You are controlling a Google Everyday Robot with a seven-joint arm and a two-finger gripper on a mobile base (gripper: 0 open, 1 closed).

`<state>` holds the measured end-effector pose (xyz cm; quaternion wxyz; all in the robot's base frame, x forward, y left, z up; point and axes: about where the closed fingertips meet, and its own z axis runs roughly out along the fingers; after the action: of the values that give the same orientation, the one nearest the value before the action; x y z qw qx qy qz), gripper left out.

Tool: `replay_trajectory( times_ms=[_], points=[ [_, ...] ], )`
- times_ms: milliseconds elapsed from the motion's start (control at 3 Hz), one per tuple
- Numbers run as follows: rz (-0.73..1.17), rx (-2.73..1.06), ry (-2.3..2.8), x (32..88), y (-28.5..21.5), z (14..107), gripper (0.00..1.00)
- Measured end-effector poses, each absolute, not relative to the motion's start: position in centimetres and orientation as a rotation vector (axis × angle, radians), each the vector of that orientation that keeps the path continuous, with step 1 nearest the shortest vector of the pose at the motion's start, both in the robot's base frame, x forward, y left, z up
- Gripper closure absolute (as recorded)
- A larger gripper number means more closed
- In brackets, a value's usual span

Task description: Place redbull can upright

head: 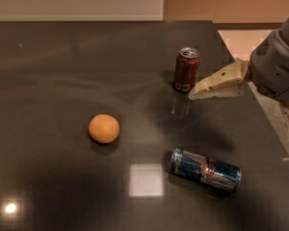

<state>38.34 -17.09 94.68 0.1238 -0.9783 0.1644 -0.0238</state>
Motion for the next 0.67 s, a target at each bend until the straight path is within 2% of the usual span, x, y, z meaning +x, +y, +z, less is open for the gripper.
replay_trajectory(
  times_ms=[667],
  points=[
    [-0.092, -2.872, 0.373, 38.93, -16.09, 95.23, 0.0]
  ],
)
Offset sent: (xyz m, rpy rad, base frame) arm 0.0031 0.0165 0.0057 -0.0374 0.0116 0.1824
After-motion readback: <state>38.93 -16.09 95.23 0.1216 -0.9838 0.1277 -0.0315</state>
